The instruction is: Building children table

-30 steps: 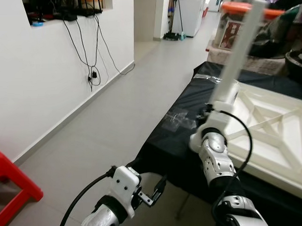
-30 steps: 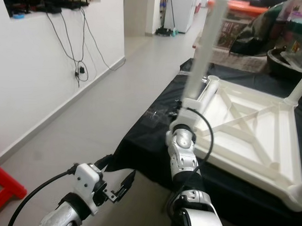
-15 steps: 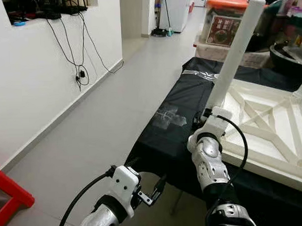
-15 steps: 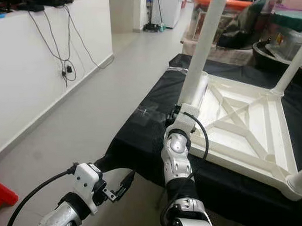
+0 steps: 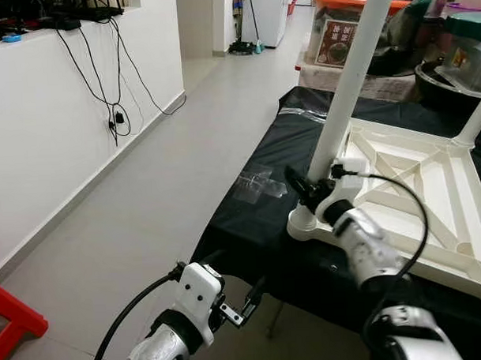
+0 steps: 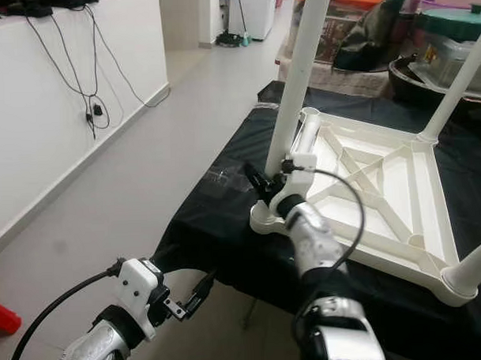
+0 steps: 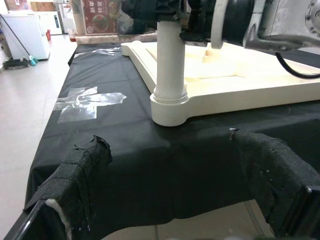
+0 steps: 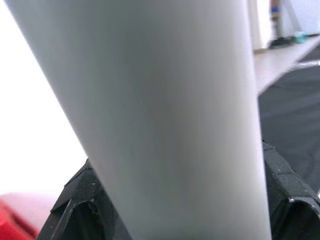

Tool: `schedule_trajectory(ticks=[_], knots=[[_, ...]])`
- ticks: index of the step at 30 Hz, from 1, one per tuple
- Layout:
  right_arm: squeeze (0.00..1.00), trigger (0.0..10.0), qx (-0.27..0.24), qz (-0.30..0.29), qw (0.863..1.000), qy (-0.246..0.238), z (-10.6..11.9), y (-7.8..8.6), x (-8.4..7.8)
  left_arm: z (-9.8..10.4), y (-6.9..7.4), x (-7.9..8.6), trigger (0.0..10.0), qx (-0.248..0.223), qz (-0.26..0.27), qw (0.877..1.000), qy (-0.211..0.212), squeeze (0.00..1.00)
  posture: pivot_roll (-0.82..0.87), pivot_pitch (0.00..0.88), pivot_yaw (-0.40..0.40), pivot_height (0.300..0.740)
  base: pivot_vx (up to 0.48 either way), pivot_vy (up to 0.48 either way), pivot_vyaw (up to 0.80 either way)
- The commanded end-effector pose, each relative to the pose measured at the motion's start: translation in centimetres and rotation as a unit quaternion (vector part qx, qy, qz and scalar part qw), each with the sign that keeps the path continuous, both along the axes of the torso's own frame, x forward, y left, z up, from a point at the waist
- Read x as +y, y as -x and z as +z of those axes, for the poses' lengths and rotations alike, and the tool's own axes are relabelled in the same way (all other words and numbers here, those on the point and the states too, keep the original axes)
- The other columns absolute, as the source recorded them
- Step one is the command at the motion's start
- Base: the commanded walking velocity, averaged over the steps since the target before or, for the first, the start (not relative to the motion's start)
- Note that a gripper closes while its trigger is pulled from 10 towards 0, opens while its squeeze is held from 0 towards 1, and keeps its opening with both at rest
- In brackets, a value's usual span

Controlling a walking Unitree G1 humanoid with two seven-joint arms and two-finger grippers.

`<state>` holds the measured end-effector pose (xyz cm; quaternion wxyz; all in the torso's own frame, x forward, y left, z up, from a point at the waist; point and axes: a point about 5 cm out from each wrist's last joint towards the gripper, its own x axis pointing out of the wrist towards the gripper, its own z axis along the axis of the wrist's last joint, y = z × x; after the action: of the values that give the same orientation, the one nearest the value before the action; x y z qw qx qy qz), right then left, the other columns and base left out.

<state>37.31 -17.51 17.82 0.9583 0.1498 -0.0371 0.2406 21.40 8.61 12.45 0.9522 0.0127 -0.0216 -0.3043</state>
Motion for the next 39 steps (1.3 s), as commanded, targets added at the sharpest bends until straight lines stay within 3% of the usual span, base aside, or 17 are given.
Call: schedule_trajectory(ticks=[1,7,9,15,16,17,24,25,28,29,30,31,32,33,34,37,39], knots=[[0.0,10.0,-0.002,0.093,0.996,0.0,0.5,0.0,1.2,-0.5,0.1,-0.1,10.0,0.014,-0.004,1.0,-0.003,0.0,0.09,0.061,-0.075,0.74,0.0,0.0,0.0],[0.0,10.0,-0.008,0.259,0.965,0.045,0.8,0.5,2.5,-0.4,0.1,-0.1,10.0,0.014,-0.003,1.0,-0.003,0.0,0.1,0.068,-0.079,0.74,0.0,0.0,0.0],[0.0,10.0,-0.005,0.361,0.928,0.091,0.4,0.9,3.9,-0.4,0.2,-0.1,10.0,0.014,-0.001,1.0,-0.002,0.0,0.11,0.074,-0.081,0.74,0.0,0.0,0.0],[0.0,10.0,-0.003,0.393,0.914,0.102,0.5,0.9,4.6,-0.3,0.3,0.0,10.0,0.014,0.0,1.0,-0.002,0.0,0.11,0.079,-0.082,0.74,0.0,0.0,0.0],[0.0,5.8,-0.003,0.408,0.906,0.11,0.5,1.0,5.0,-0.3,0.3,0.0,10.0,0.014,0.001,1.0,-0.002,0.0,0.11,0.083,-0.084,0.74,0.0,0.0,0.0],[0.0,0.0,-0.009,0.415,0.902,0.121,0.6,0.9,5.5,-0.3,0.4,0.0,10.0,0.015,0.001,1.0,-0.001,0.0,0.12,0.085,-0.086,0.74,0.0,0.0,0.0],[0.0,0.0,-0.025,0.388,0.91,0.142,0.6,0.5,6.3,-0.3,0.4,0.1,10.0,0.016,0.001,1.0,-0.002,0.0,0.11,0.083,-0.085,0.74,0.0,0.0,0.0],[0.0,0.0,-0.023,0.331,0.931,0.154,0.5,-0.1,6.1,-0.4,0.4,0.1,10.0,0.016,0.001,1.0,-0.002,0.0,0.11,0.08,-0.084,0.74,0.0,0.0,0.0],[0.0,0.0,-0.021,0.29,0.943,0.162,0.5,-0.6,6.0,-0.4,0.3,0.1,10.0,0.016,0.001,1.0,-0.003,0.0,0.11,0.08,-0.084,0.74,0.0,0.0,0.0],[0.0,0.0,-0.012,0.195,0.967,0.164,0.6,-1.4,5.1,-0.4,0.3,0.1,10.0,0.016,0.001,1.0,-0.003,0.0,0.11,0.076,-0.084,0.74,0.0,0.0,0.0],[0.0,0.0,-0.012,0.195,0.967,0.164,0.6,-1.4,5.1,-0.4,0.3,0.1,10.0,0.016,0.001,1.0,-0.003,0.0,0.11,0.076,-0.084,0.74,0.0,0.0,0.0],[0.0,0.0,0.004,0.082,0.985,0.151,0.5,-2.2,3.8,-0.4,0.3,0.1,10.0,0.017,0.001,1.0,-0.003,0.0,0.11,0.072,-0.082,0.74,0.0,0.0,0.0],[0.0,0.0,0.004,0.082,0.985,0.151,0.5,-2.2,3.8,-0.4,0.3,0.1,10.0,0.017,0.001,1.0,-0.003,0.0,0.11,0.072,-0.082,0.74,0.0,0.0,0.0],[0.0,0.0,0.026,-0.045,0.989,0.136,0.2,-2.6,1.8,-0.5,0.3,0.1,10.0,0.017,-0.001,1.0,-0.003,0.0,0.1,0.068,-0.075,0.74,0.0,0.0,0.0],[0.0,0.0,0.056,-0.178,0.976,0.115,-0.5,-2.6,-0.6,-0.5,0.3,0.1,10.0,0.018,-0.002,1.0,-0.003,0.0,0.09,0.065,-0.071,0.74,0.0,0.0,0.0],[0.0,0.0,0.081,-0.282,0.951,0.098,-1.4,-2.0,-2.6,-0.6,0.3,0.1,10.0,0.018,-0.004,1.0,-0.003,0.0,0.1,0.061,-0.073,0.74,0.0,0.0,0.0],[0.0,0.0,0.116,-0.421,0.898,0.055,-3.1,-0.3,-4.6,-0.6,0.2,0.1,10.0,0.018,-0.005,1.0,-0.004,0.0,0.09,0.056,-0.074,0.74,0.0,0.0,0.0]])
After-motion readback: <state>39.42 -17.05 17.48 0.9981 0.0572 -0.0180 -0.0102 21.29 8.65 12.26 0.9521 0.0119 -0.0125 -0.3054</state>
